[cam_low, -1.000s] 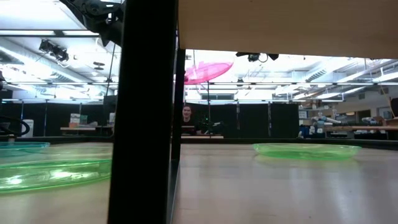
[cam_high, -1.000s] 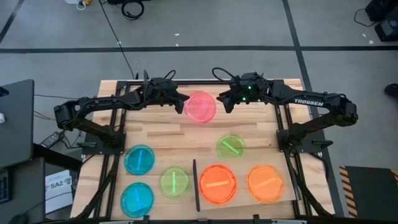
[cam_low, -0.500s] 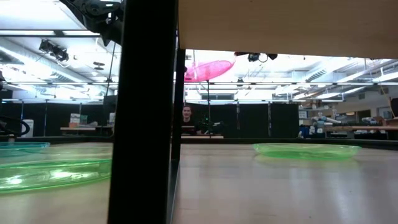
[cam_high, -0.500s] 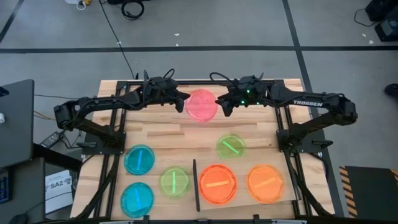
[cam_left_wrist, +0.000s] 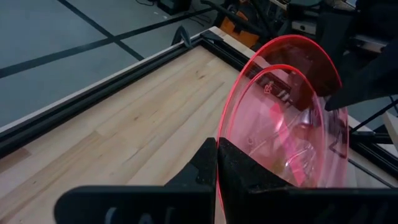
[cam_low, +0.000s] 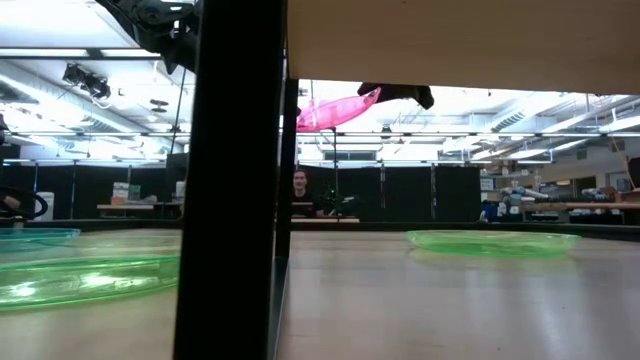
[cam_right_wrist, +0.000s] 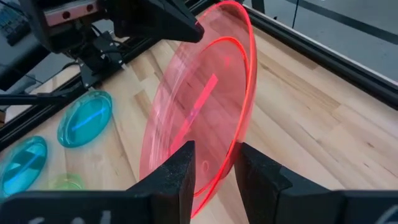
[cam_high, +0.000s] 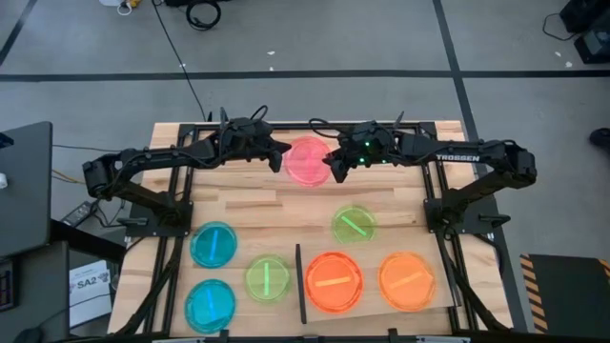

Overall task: Place and stack plates onto a shelf
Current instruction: Stack the pink plate on the orange plate on the shelf

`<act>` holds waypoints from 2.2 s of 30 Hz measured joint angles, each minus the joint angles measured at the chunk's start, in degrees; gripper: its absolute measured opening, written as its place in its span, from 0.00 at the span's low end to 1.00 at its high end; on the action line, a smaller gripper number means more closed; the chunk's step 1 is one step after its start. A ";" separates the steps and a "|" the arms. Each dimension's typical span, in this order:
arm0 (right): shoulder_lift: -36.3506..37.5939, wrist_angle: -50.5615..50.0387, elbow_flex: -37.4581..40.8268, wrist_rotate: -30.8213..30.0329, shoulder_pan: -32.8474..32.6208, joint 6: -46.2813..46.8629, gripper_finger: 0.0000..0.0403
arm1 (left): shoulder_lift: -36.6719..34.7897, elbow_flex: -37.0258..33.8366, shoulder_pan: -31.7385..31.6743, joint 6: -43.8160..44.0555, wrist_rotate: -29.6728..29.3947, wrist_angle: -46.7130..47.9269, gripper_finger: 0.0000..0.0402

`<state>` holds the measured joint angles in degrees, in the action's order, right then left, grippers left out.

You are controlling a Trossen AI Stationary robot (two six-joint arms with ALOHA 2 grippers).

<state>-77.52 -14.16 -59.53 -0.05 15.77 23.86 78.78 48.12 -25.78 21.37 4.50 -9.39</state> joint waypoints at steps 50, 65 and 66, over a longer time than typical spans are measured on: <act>1.75 0.38 0.04 -2.43 0.19 -1.55 0.06 | -0.02 -0.11 0.07 -2.52 0.86 0.31 0.23; 1.75 0.38 0.04 -2.29 0.15 -1.55 0.05 | -0.58 -0.07 0.02 -4.66 2.44 -0.34 0.33; 1.75 0.39 0.04 -2.29 0.15 -1.55 0.05 | -0.84 -0.07 -0.01 -4.65 2.44 -0.22 0.33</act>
<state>-75.77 -13.77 -59.48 -2.34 15.92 22.31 77.95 48.05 -25.79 16.72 6.94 -9.61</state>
